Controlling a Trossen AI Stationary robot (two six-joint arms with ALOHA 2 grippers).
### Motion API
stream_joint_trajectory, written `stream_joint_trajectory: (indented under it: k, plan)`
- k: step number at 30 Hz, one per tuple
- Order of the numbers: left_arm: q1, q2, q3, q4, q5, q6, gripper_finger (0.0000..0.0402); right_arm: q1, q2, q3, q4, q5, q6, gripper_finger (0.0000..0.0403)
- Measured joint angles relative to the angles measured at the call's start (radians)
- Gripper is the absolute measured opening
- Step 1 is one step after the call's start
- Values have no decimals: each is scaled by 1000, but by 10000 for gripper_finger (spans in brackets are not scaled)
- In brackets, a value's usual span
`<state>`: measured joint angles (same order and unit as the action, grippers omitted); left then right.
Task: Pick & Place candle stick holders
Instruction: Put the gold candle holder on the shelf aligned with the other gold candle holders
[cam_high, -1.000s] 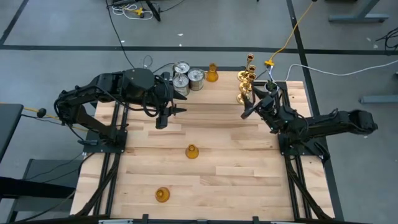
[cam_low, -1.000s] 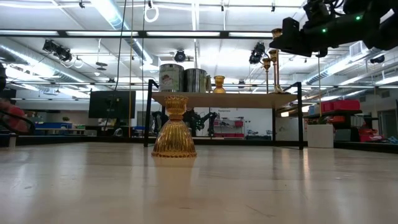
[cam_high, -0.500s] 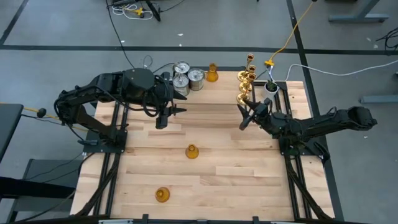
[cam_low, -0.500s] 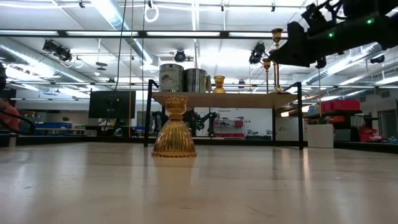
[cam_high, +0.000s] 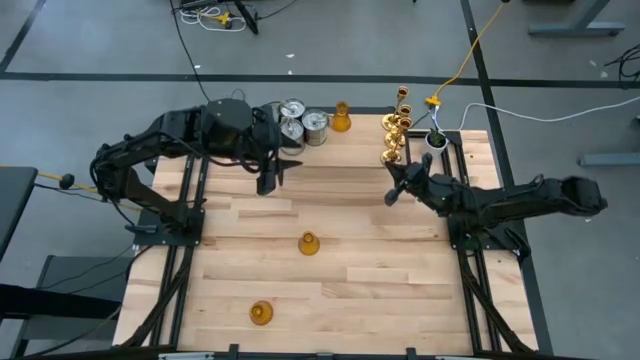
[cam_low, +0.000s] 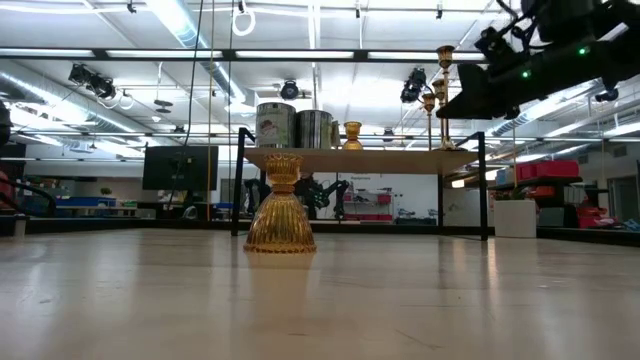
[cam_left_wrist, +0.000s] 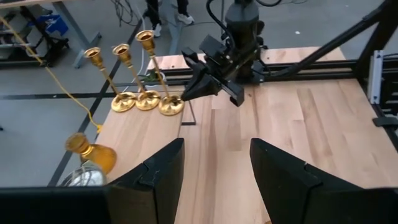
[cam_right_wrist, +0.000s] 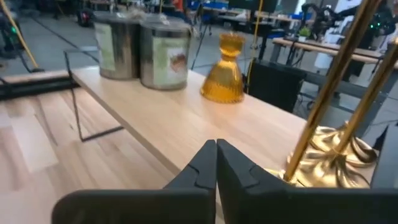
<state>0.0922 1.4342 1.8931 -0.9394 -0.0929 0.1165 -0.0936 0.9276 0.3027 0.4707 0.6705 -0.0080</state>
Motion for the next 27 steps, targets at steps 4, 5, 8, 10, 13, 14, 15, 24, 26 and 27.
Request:
stream_joint_trajectory:
  k: [4, 5, 8, 10, 13, 14, 15, 24, 26, 27]
  plan:
    - [21, 0, 0, 0, 0, 0, 193, -59, 0, 0, -31, -67, 0, 5]
    - [26, 0, 0, 0, 0, 0, 193, -74, 0, 0, -37, -85, 0, 3]
    - [36, 0, 0, 1, 0, 0, 193, -114, 1, 0, -49, -121, 0, 4]
    - [43, 0, 0, 8, 0, -1, 193, -139, 1, 0, -57, -131, -1, 2]
    - [51, 0, 0, 26, 0, -1, 193, -172, 1, 0, -56, -140, -2, 1]
    - [52, 0, 0, 32, 0, -1, 193, -181, 1, 0, -57, -140, -2, 1]
    - [52, 0, 0, 37, 0, -1, 193, -189, 1, 0, -56, -140, -2, 1]
    - [52, 0, 0, 53, 0, 0, 193, -208, 1, 0, -55, -142, -4, 0]
    - [52, 0, 0, 52, 0, -1, 193, -208, 1, 0, -55, -138, -4, 0]
    - [52, 0, 0, 52, 0, -1, 193, -207, 1, 0, -56, -131, -3, 0]
